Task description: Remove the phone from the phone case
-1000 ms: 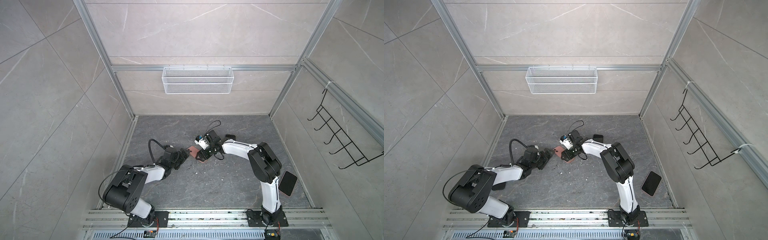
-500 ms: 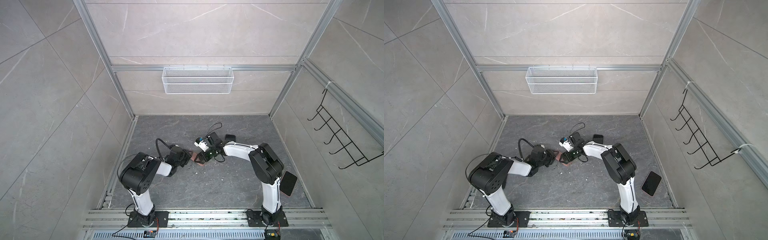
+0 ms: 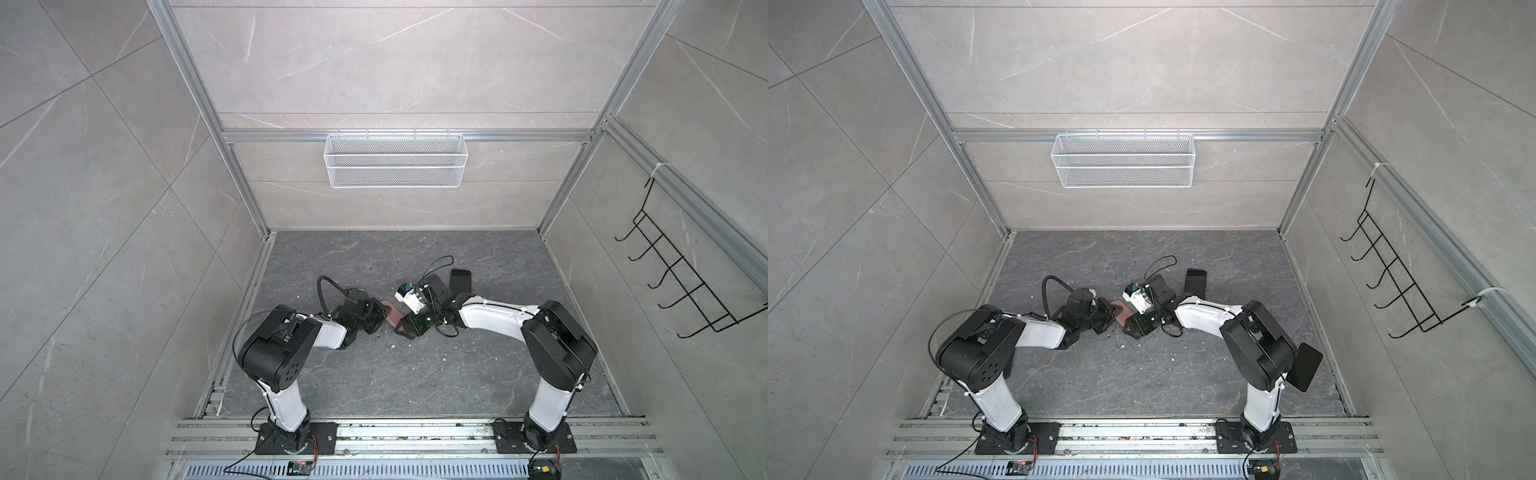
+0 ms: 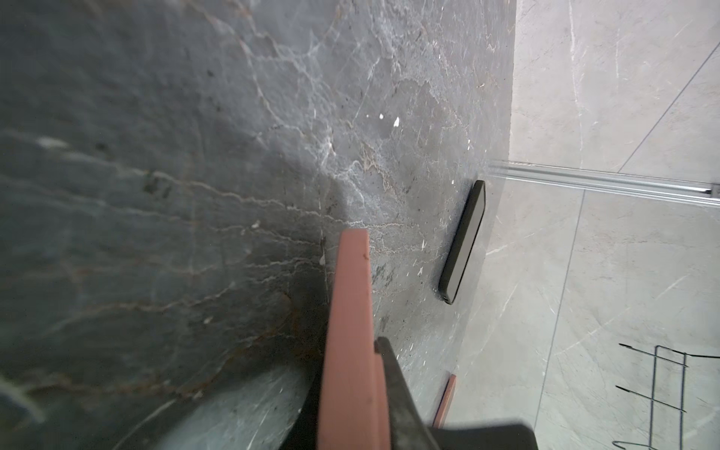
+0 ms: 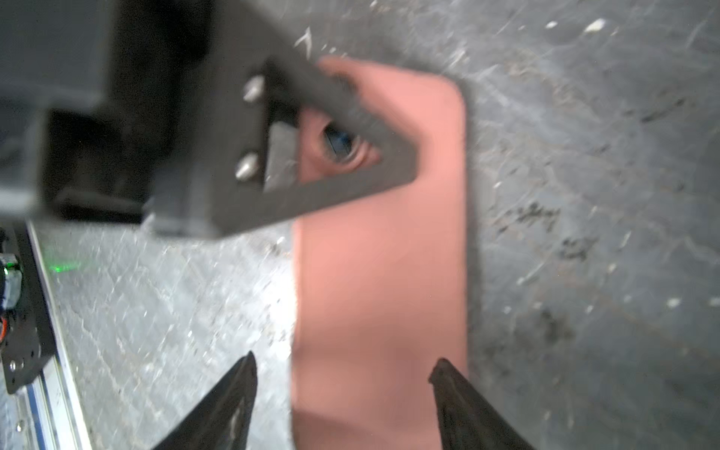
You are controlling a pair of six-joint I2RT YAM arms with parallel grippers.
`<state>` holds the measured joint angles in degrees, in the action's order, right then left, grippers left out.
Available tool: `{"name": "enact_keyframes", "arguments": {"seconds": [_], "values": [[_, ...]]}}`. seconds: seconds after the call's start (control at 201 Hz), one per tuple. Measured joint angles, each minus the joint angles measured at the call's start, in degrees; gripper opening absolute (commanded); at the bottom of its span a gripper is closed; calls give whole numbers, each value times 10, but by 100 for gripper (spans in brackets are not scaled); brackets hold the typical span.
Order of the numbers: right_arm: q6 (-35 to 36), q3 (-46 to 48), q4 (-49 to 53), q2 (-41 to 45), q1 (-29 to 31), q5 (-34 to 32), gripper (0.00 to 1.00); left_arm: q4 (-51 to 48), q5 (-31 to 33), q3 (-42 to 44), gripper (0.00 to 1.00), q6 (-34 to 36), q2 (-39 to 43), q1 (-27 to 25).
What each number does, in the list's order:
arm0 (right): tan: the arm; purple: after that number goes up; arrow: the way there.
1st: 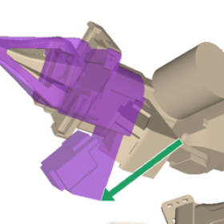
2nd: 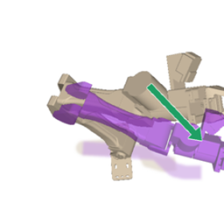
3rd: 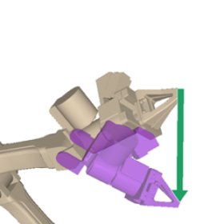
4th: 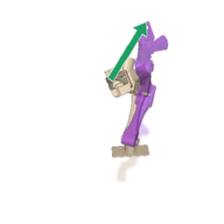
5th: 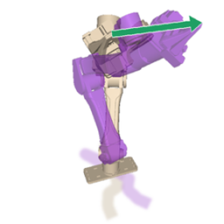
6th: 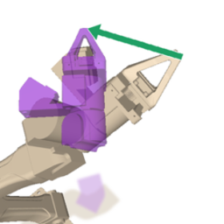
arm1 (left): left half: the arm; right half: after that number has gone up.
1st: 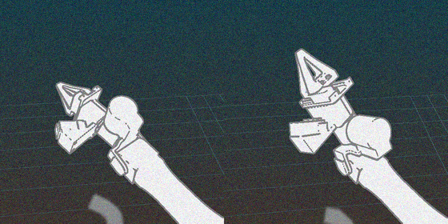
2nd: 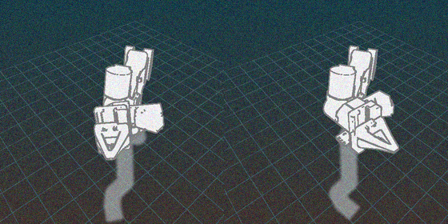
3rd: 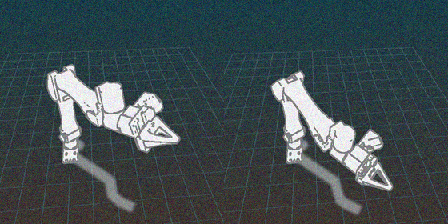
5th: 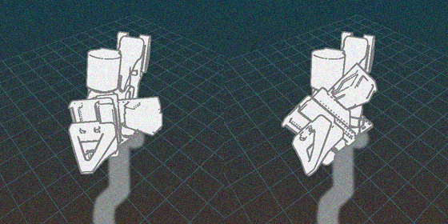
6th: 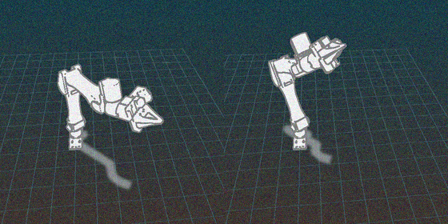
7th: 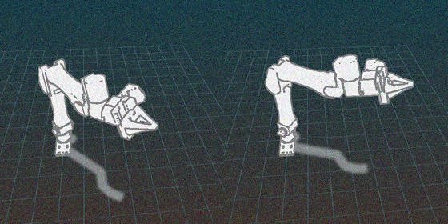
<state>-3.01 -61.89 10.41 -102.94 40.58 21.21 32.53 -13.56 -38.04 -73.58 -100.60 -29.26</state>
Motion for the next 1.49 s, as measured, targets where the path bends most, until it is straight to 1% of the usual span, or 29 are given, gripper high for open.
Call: {"name": "enact_keyframes", "arguments": {"seconds": [0.169,0.334,0.483,0.613,0.668,0.723,0.827,0.857,0.927,1.007,1.077,1.096,1.176,1.261,1.326,1.391,1.49], "values": [[0,6,3,24,50,-59,74,-46,0,-17,0,11,8,0],[-1,3,13,23,87,-136,69,-89,0,-37,0,23,13,-4],[-4,-4,13,4,101,-214,51,-124,0,-52,0,34,18,-7],[-11,-12,8,-7,105,-269,43,-147,-1,-56,0,38,23,-9],[-15,-15,9,-10,105,-277,39,-153,2,-58,0,39,25,-10],[-19,-16,8,-10,107,-286,32,-159,5,-62,0,40,26,-10],[-22,-21,4,-10,111,-296,16,-161,14,-67,0,38,26,-10],[-16,-25,5,-10,113,-301,11,-163,16,-71,1,37,26,-10],[-5,-32,9,-10,119,-323,5,-176,25,-81,5,32,29,-10],[1,-33,11,-10,123,-330,0,-188,33,-83,12,30,34,-12],[2,-33,11,-10,123,-328,0,-193,37,-83,18,31,38,-14],[2,-33,11,-10,123,-328,0,-194,37,-83,22,31,38,-14],[-1,-34,3,-8,120,-332,0,-190,34,-83,40,35,42,-14],[-14,-34,-11,-7,109,-323,0,-188,23,-78,66,44,59,-16],[-25,-33,-15,-5,104,-319,0,-192,24,-70,77,51,80,-19],[-32,-32,-16,3,103,-307,0,-194,26,-53,84,56,99,-19],[-44,-11,-8,20,92,-283,0,-196,30,-23,86,63,153,-10]]}}
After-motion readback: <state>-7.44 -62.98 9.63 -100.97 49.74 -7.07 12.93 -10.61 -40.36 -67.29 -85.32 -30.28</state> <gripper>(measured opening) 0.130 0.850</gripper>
